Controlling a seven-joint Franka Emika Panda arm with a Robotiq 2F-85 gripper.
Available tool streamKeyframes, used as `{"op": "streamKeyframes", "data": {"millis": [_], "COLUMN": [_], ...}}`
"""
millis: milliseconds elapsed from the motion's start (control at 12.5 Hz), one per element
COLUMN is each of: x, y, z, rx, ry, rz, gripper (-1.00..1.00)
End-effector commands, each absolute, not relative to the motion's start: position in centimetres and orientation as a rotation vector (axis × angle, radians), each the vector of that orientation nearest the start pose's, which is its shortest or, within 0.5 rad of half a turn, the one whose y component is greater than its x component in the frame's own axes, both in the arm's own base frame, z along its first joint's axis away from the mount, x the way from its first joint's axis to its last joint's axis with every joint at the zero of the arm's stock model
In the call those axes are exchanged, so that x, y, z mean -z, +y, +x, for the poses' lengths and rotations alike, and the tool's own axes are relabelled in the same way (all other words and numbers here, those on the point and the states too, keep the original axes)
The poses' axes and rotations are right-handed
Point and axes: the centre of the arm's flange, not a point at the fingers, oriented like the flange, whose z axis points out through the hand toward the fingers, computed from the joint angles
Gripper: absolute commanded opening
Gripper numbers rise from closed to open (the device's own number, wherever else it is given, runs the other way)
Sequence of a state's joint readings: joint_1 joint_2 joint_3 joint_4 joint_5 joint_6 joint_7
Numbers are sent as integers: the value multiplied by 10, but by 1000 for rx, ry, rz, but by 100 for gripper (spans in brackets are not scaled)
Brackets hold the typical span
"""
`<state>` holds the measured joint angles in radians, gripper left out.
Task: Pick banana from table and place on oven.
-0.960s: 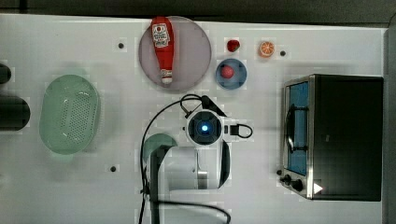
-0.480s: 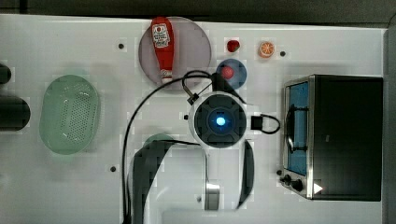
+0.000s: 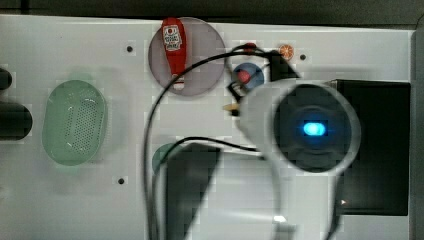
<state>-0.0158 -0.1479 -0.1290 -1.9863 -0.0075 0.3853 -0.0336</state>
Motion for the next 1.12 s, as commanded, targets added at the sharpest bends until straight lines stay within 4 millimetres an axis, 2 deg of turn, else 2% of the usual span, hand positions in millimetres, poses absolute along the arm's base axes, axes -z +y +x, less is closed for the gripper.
{"op": "streamKeyframes", "data": {"millis": [80, 320, 560, 720, 960, 1040, 1120], "x": [-500, -469, -441, -418, -392, -390, -391], "y": [-196, -262, -311, -331, -346, -348, -349], "z": [503, 490, 491, 493, 488, 488, 489], "rx": [74, 42, 133, 149, 81, 79, 91], "ry": [1357, 1370, 1379, 1343, 1374, 1380, 1380], "rz": [-2834, -2855, -2901, -2962, -2978, -2980, -2982], "gripper": [-50, -50, -50, -50, -50, -40, -21]}}
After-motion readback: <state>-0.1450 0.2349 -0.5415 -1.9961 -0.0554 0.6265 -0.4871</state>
